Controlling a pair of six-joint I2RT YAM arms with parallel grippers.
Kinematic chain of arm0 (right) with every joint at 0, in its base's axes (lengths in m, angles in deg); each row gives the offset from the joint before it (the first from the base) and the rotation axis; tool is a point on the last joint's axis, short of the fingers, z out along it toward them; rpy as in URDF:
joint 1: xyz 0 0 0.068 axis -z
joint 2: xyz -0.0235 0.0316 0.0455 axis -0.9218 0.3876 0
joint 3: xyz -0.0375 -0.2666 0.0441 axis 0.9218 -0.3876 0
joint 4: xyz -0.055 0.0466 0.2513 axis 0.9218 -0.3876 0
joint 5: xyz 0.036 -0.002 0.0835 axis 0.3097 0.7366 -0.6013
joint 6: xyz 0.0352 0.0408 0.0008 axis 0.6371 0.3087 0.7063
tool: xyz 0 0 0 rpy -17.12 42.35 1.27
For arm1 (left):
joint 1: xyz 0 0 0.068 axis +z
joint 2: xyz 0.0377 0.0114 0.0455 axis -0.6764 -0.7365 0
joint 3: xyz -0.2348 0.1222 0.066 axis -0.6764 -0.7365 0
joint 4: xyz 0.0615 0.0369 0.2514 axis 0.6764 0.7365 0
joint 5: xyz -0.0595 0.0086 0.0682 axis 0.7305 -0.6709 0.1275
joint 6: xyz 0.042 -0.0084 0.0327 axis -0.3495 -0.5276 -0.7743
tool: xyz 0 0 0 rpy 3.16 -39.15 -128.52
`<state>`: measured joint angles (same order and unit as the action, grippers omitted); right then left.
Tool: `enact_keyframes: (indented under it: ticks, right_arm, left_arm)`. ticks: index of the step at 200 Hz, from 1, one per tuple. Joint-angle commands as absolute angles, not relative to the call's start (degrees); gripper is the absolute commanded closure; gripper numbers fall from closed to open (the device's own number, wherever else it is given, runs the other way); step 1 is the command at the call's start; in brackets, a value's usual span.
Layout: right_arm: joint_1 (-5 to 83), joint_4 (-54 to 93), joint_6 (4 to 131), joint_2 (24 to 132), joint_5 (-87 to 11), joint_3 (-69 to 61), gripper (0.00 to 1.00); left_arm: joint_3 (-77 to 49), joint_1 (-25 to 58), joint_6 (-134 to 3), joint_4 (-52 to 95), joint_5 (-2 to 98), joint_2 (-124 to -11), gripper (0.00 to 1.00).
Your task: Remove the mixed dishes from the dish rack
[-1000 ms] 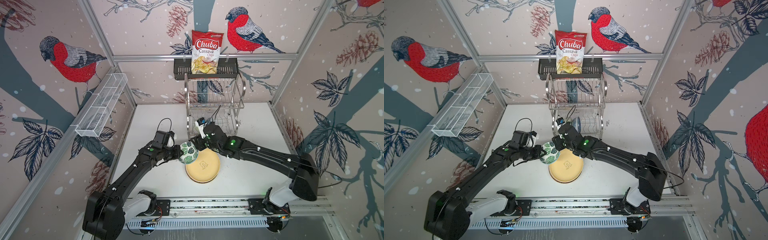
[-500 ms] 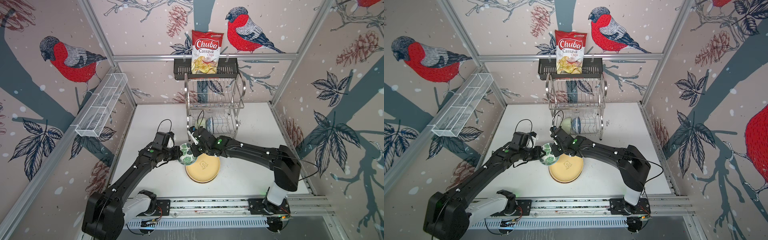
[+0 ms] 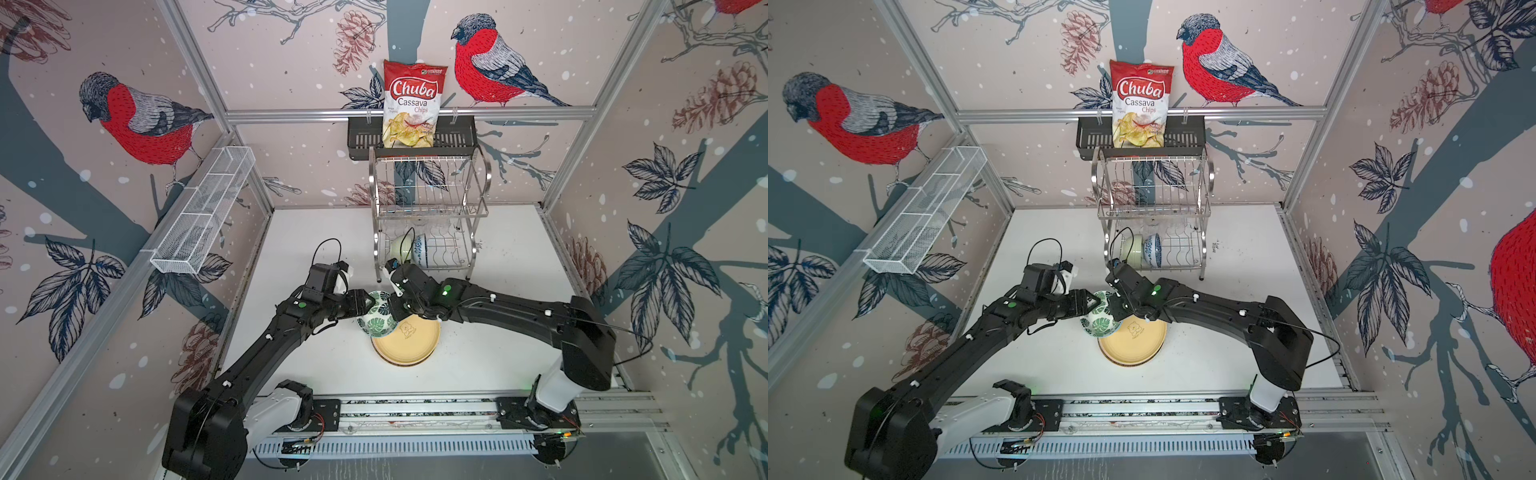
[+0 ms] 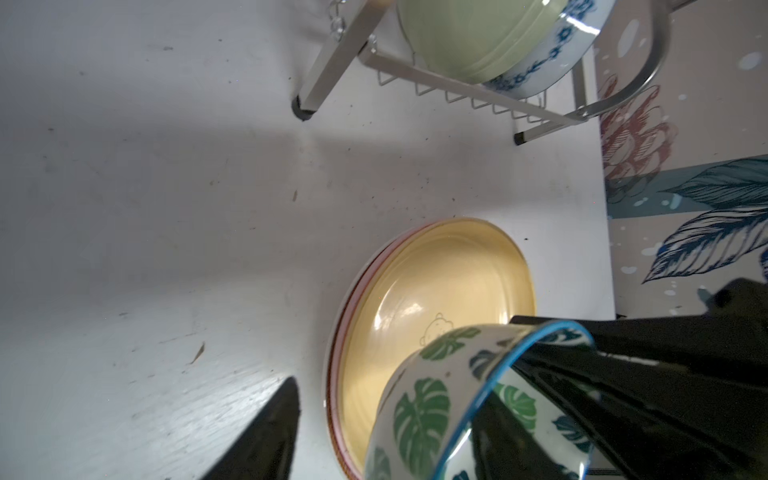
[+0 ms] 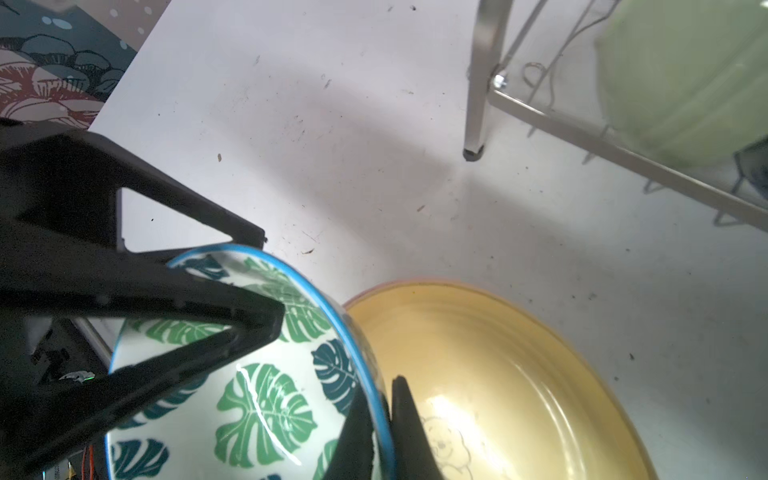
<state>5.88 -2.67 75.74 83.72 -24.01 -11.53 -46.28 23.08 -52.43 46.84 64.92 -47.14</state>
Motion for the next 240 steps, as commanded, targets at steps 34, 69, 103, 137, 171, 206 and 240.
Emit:
enact_keyframes:
  ticks: [34,69,103,137,171,206,240]
  right_arm:
    - [8.24,-1.74,84.41,70.54,-18.44,-21.02,1.0]
    - [10.44,-4.79,87.48,58.07,-13.14,-27.31,1.0]
    - [16.58,-6.08,89.52,44.28,-12.16,-34.32,1.0]
    - [24.47,-9.56,89.48,34.27,-13.17,-37.99,1.0]
    - [32.77,-10.75,85.74,34.76,-17.74,-39.66,1.0]
    - [39.51,-7.28,85.2,37.96,-24.51,-41.54,1.0]
    - [43.48,-5.67,83.96,43.69,-28.13,-43.41,1.0]
  left_arm:
    - [-43.05,23.08,-50.78,39.16,66.8,-47.21,0.13]
    - [-41.19,23.19,-47.68,34.58,67.07,-49.64,0.11]
    - [-40.83,23.34,-44.12,30.38,67.47,-50.74,0.11]
    - [-38.64,23.45,-43.68,30.89,67.04,-52.9,0.11]
    - [-37.54,23.48,-43.68,30.72,66.08,-54.87,0.11]
    - [-40.04,23.61,-41.31,27.7,65.55,-54.68,0.11]
    - [-41.83,24.17,-41.16,27.87,64.13,-52.55,0.11]
